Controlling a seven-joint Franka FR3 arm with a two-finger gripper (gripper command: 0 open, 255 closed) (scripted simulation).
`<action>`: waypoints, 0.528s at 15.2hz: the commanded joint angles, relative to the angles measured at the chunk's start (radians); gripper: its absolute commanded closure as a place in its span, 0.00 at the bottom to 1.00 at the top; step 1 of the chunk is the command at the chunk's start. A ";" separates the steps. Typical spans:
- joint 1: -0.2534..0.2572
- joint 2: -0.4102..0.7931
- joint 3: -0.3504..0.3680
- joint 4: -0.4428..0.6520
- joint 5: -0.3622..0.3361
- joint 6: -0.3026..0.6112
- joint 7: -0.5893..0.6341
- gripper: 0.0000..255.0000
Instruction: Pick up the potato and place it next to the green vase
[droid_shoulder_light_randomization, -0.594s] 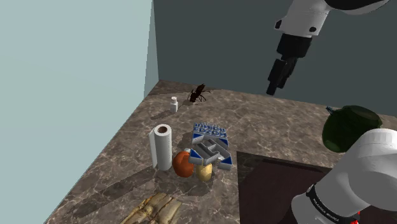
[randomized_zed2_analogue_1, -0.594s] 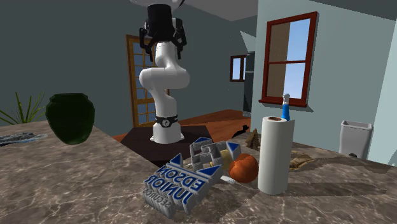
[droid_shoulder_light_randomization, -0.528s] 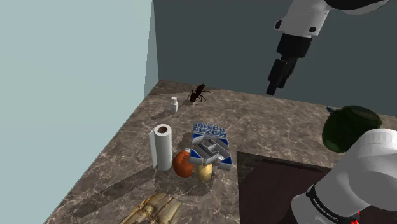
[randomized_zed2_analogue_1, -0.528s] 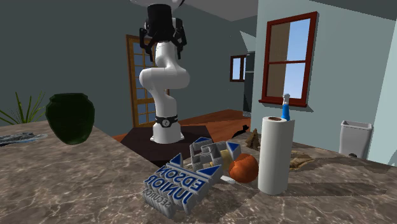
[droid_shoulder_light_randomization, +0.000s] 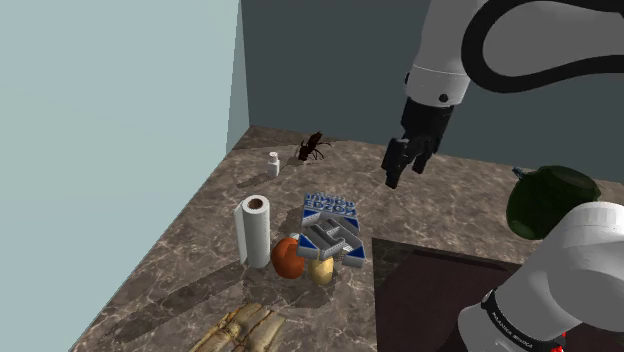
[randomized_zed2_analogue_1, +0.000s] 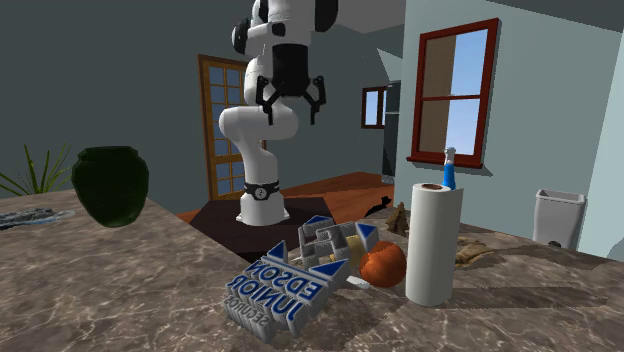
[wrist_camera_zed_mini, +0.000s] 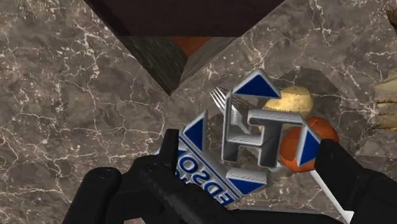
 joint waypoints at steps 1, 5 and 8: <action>-0.002 0.030 0.061 -0.020 0.017 0.052 0.088 0.00; -0.012 0.124 0.188 -0.039 0.040 0.158 0.265 0.00; -0.033 0.223 0.285 -0.031 0.037 0.240 0.406 0.00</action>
